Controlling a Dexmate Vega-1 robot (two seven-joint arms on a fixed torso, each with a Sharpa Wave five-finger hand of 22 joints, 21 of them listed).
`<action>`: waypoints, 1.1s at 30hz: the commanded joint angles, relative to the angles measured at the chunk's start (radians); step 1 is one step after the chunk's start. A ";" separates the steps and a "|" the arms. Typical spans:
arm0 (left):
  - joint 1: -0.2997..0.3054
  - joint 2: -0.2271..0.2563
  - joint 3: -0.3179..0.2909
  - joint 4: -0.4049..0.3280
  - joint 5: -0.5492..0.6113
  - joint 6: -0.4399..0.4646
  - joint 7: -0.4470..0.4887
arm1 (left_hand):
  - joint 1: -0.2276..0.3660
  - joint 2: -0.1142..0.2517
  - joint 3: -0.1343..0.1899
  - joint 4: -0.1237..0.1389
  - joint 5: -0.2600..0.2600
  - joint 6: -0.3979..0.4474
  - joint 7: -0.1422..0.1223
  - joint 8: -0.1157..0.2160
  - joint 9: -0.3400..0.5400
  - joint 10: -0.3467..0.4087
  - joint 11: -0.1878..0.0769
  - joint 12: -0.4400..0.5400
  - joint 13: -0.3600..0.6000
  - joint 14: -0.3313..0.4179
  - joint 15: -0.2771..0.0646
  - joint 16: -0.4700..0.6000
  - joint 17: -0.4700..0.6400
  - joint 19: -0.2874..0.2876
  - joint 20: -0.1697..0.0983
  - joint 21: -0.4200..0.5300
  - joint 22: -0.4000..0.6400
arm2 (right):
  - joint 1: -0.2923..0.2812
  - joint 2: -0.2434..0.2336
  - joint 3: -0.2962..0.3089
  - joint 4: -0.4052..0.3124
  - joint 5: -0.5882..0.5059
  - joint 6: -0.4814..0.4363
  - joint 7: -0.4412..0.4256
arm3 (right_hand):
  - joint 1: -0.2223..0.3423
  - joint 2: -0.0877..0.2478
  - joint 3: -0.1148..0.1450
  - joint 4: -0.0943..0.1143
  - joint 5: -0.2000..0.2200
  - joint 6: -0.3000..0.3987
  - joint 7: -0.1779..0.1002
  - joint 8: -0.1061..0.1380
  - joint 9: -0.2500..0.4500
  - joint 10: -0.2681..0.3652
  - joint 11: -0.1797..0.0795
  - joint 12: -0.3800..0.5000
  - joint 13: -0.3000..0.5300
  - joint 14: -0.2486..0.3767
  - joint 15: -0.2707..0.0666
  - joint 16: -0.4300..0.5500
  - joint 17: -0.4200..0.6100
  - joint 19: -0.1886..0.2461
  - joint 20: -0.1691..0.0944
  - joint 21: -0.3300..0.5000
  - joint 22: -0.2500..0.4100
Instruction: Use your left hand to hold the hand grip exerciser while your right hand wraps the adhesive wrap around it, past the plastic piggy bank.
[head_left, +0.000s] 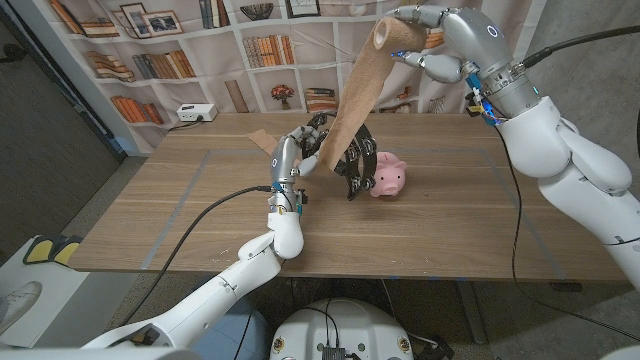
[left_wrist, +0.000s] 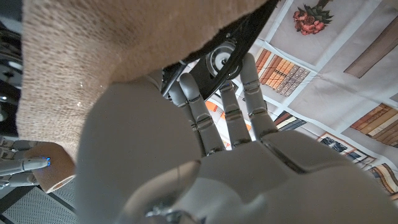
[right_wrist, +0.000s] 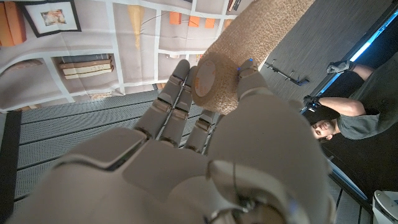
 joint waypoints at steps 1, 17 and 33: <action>0.009 0.000 0.001 -0.008 0.008 -0.023 -0.003 | 0.067 0.081 0.044 0.002 0.037 0.003 -0.003 0.007 -0.005 0.006 -0.004 0.006 -0.002 0.303 -0.282 0.183 0.307 0.079 -0.129 -0.007 0.001 | 0.028 -0.007 0.013 -0.006 0.002 -0.043 0.007 | -0.006 0.022 0.027 0.028 0.004 0.006 0.000 0.001 0.003 0.029 -0.017 0.006 0.021 0.001 -0.176 -0.002 0.003 -0.007 -0.077 0.011 0.004; 0.008 0.002 0.007 -0.009 0.023 -0.052 -0.018 | 0.067 0.077 0.043 0.000 0.038 0.004 -0.006 0.011 -0.006 0.005 -0.001 0.007 -0.001 0.304 -0.281 0.180 0.309 0.081 -0.128 -0.007 0.003 | 0.079 -0.015 -0.002 0.028 0.001 -0.123 0.005 | -0.012 0.023 0.027 0.031 0.004 0.006 0.001 0.000 0.003 0.031 -0.017 0.003 0.023 0.001 -0.174 -0.006 0.004 -0.010 -0.077 0.017 0.004; 0.015 -0.006 -0.019 -0.015 0.012 -0.088 0.003 | 0.067 0.078 0.041 0.001 0.038 0.000 -0.004 0.015 -0.006 0.005 0.001 0.008 -0.003 0.304 -0.280 0.176 0.308 0.083 -0.126 -0.006 0.006 | 0.096 -0.060 -0.045 0.101 0.042 -0.190 0.006 | -0.013 0.023 0.028 0.032 0.004 0.008 -0.003 -0.001 0.003 0.030 -0.017 -0.001 0.024 -0.002 -0.176 -0.012 0.003 -0.016 -0.077 0.021 0.003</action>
